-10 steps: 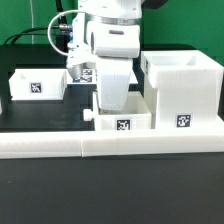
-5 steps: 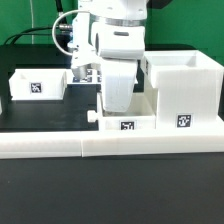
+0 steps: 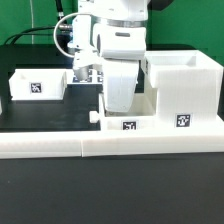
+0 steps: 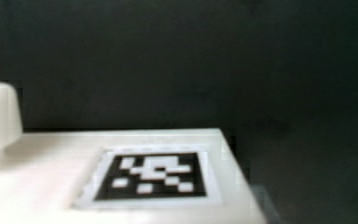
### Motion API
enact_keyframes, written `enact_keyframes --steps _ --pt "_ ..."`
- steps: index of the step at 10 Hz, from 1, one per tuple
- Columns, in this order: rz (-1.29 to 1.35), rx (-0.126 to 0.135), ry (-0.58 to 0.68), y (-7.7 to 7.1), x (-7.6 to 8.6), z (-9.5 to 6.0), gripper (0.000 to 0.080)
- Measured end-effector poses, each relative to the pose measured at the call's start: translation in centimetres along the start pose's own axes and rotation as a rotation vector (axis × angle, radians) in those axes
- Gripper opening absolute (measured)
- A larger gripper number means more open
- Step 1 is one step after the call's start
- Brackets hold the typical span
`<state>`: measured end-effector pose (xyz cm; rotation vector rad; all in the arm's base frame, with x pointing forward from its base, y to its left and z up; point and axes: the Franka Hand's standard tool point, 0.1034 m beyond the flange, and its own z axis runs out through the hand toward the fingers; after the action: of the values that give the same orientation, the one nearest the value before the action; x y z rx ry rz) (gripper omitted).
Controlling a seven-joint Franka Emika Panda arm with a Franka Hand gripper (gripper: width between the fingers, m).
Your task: Assemble drawer
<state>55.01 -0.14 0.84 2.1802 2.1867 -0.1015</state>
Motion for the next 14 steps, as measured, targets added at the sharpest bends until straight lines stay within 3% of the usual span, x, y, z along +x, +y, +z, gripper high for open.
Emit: enact_keyframes --steps 2,3,7,9,14 --pt "0.002 -0.004 0.001 -0.01 0.10 0.02 0.0042" --pt "0.007 -0.018 0.004 0.11 0.21 0.01 0.0042" --pt "0.036 -0.019 0.007 0.06 0.63 0.05 0.0042" --pt "0.052 -0.036 0.013 -0.02 0.67 0.17 0.0042" --pt "0.044 -0.041 0.010 -0.02 0.65 0.20 0.0042"
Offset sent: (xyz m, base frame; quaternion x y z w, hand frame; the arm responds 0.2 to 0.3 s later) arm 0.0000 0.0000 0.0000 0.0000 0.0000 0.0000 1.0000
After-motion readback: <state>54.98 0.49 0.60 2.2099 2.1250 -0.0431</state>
